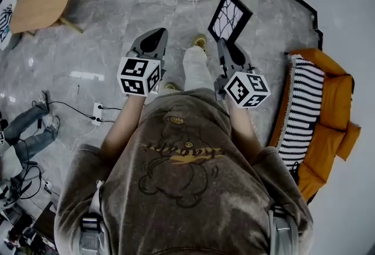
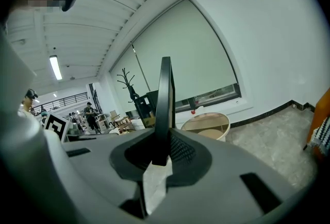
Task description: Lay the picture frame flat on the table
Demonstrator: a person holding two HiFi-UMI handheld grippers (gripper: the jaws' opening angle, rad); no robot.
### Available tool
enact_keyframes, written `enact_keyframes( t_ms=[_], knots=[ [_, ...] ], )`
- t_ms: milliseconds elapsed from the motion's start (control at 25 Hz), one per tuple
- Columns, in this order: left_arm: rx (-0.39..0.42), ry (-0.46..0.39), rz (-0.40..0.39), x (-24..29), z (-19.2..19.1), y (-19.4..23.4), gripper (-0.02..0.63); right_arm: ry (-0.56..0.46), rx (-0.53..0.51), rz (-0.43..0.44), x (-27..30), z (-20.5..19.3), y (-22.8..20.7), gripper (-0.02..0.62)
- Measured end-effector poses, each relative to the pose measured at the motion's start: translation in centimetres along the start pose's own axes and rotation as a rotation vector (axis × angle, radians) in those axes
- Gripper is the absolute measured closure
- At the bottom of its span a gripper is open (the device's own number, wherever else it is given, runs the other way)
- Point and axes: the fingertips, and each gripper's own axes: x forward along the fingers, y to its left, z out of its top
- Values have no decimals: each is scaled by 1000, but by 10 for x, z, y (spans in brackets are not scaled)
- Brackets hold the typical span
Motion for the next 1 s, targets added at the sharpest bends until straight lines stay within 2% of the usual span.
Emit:
enact_keyframes(
  t_ms=[480, 1000],
  knots=[
    [-7, 17, -28, 47, 28, 27, 589, -11, 35, -18, 50, 23, -16, 525],
    [-2, 14, -43, 84, 7, 23, 589, -23, 54, 10, 71, 6, -45, 525]
  ],
)
